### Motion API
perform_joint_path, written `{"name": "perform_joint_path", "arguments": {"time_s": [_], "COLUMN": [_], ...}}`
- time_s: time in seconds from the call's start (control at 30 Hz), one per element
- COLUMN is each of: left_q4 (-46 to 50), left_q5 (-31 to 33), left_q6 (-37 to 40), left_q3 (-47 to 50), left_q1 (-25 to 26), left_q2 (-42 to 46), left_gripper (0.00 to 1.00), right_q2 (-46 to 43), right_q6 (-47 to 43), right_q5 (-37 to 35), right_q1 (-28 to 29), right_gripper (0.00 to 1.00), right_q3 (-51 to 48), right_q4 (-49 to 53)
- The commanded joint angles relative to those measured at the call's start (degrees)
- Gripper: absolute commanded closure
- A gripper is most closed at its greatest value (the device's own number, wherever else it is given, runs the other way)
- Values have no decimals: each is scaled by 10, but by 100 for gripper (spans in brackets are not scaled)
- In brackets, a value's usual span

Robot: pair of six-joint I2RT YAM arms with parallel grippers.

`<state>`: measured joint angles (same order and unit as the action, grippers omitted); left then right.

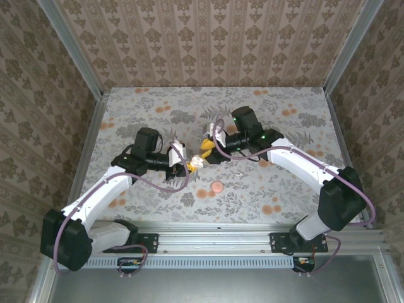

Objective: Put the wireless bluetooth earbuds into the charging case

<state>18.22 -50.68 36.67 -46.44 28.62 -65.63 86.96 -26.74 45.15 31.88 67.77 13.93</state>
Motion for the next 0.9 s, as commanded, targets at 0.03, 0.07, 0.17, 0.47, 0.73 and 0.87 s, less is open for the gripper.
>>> {"name": "perform_joint_path", "arguments": {"time_s": [0.03,0.07,0.17,0.47,0.73,0.87], "left_q4": [-11,-18,-55,-219,-317,-358], "left_q5": [-34,-36,-47,-65,-35,-5], "left_q6": [-11,-18,-44,-166,-258,-302], "left_q3": [12,15,30,94,142,159], "left_q1": [2,1,-12,-76,-135,-164], "left_q2": [8,8,8,11,31,35], "left_gripper": [82,82,82,82,83,84], "right_q2": [-3,-5,-16,-53,9,79], "right_q6": [23,28,47,129,228,304], "right_q5": [-29,-26,-18,-61,-205,-279], "right_q1": [-11,-12,-15,-20,-20,-20], "right_gripper": [58,58,57,52,53,54], "right_q3": [0,-2,-11,-21,63,155], "right_q4": [-29,-36,-61,-85,34,126]}}
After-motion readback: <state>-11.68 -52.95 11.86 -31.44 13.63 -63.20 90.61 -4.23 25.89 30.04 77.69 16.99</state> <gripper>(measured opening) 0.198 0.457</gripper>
